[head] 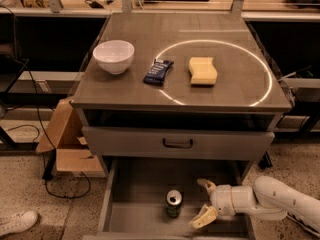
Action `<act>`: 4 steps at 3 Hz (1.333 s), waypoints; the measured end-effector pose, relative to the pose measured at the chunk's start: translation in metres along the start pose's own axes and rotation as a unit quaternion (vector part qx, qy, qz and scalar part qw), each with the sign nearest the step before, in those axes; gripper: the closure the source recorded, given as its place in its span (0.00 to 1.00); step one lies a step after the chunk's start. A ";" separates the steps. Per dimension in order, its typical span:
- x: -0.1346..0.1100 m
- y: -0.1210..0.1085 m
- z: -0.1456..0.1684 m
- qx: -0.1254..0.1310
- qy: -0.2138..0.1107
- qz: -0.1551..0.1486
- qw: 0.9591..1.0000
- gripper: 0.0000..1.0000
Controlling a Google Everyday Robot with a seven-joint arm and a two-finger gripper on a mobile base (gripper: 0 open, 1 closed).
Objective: Pick green can from middle drawer and place on counter
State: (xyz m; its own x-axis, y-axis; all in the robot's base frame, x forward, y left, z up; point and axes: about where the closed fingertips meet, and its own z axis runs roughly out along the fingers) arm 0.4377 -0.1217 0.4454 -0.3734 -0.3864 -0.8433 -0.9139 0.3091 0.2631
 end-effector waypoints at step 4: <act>-0.013 -0.019 0.036 0.020 -0.058 -0.003 0.998 0.00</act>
Offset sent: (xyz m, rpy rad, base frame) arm -0.0029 0.0023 -0.0114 0.0359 0.0000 -0.0399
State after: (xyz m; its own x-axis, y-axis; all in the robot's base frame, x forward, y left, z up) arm 0.4655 -0.0907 0.4348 -0.3458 -0.2854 -0.8939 -0.9077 0.3430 0.2416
